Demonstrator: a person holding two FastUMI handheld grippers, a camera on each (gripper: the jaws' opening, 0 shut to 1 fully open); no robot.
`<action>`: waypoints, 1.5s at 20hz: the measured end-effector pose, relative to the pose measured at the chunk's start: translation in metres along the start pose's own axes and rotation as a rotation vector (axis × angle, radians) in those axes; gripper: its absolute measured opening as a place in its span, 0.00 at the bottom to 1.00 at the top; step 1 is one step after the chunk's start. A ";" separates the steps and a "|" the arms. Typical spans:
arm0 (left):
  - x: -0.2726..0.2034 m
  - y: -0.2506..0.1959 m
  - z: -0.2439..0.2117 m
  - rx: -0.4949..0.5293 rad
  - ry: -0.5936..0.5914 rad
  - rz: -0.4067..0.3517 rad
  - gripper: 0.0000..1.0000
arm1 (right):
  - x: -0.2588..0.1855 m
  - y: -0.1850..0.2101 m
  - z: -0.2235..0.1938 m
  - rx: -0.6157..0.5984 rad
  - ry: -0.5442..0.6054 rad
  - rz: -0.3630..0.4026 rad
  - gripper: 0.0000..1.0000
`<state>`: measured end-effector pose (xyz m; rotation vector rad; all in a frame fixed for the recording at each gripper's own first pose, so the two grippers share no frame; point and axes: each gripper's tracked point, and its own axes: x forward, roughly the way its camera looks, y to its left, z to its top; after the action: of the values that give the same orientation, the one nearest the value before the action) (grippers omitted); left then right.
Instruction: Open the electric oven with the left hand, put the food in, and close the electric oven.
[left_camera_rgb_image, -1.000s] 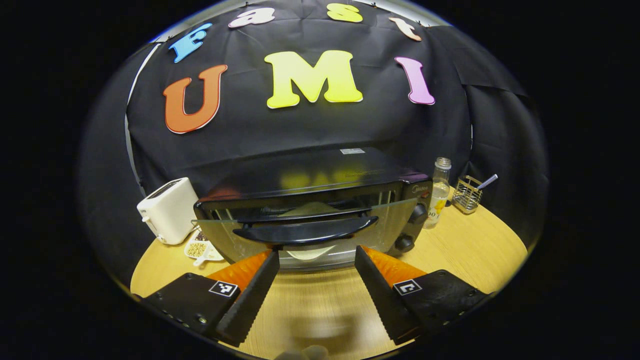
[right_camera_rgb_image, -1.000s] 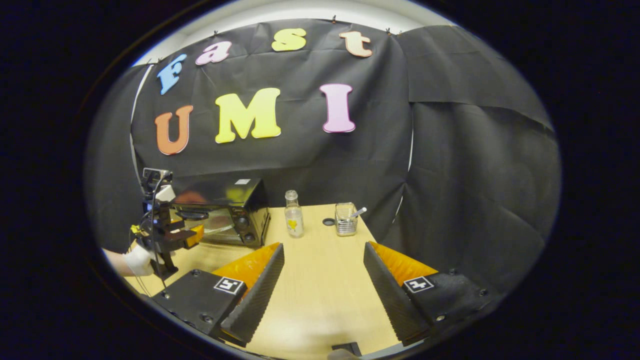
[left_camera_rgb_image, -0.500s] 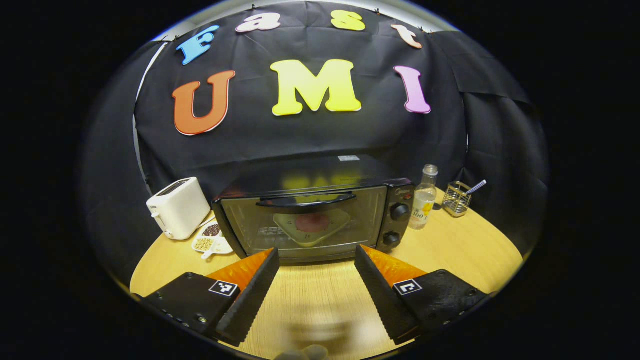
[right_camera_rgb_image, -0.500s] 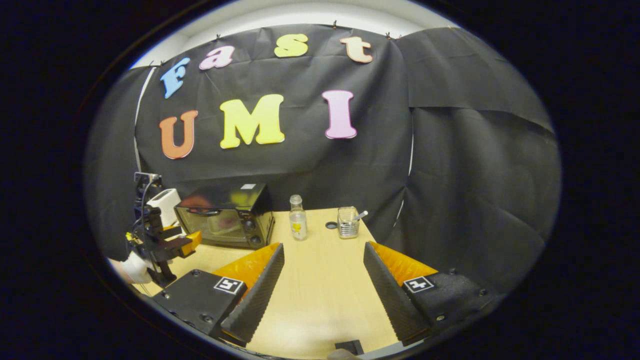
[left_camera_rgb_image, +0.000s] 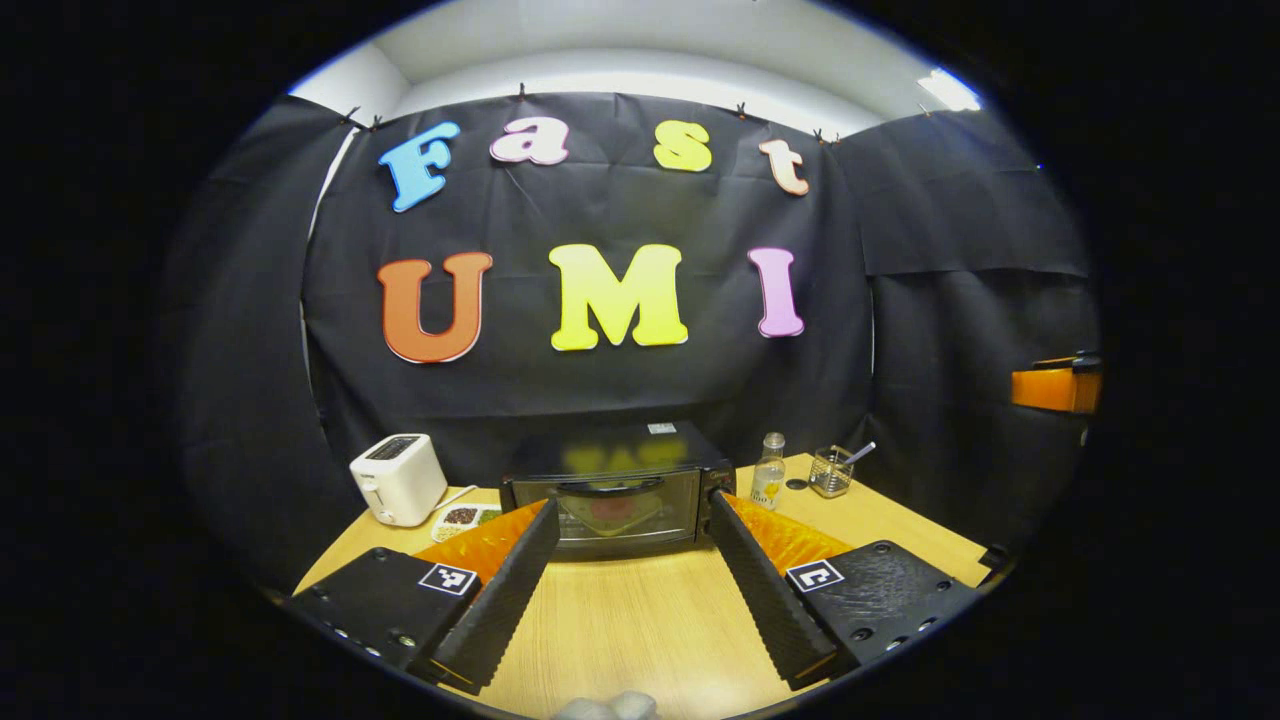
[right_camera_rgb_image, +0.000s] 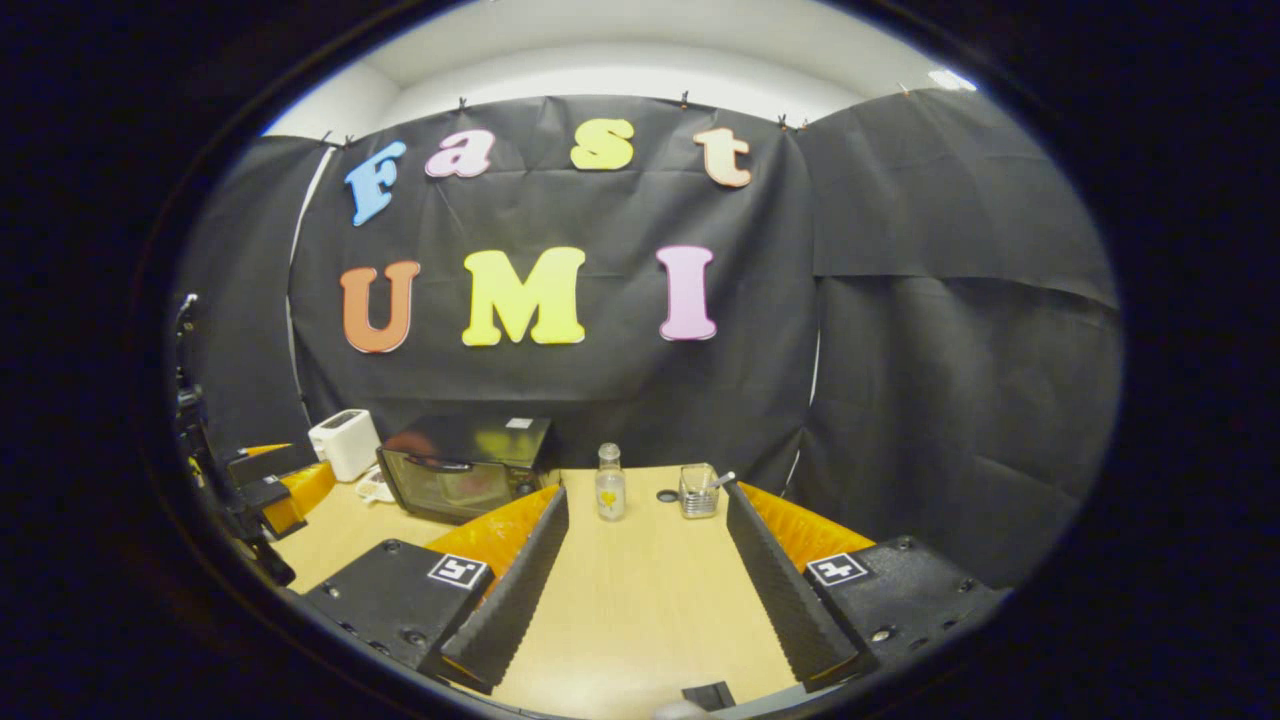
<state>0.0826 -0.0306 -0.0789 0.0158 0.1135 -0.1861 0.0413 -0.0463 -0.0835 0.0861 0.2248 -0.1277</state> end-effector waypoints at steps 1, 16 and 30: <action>-0.015 0.005 0.008 0.002 -0.013 0.026 0.96 | -0.006 0.003 0.003 -0.002 -0.011 0.019 0.96; -0.151 -0.027 0.058 0.003 -0.088 0.276 0.96 | -0.080 -0.073 -0.005 0.006 -0.062 0.153 0.96; -0.165 -0.060 0.057 0.020 -0.060 0.229 0.96 | -0.097 -0.078 -0.003 -0.018 -0.086 0.156 0.96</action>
<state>-0.0832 -0.0605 -0.0037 0.0428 0.0498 0.0408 -0.0641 -0.1116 -0.0696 0.0797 0.1329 0.0258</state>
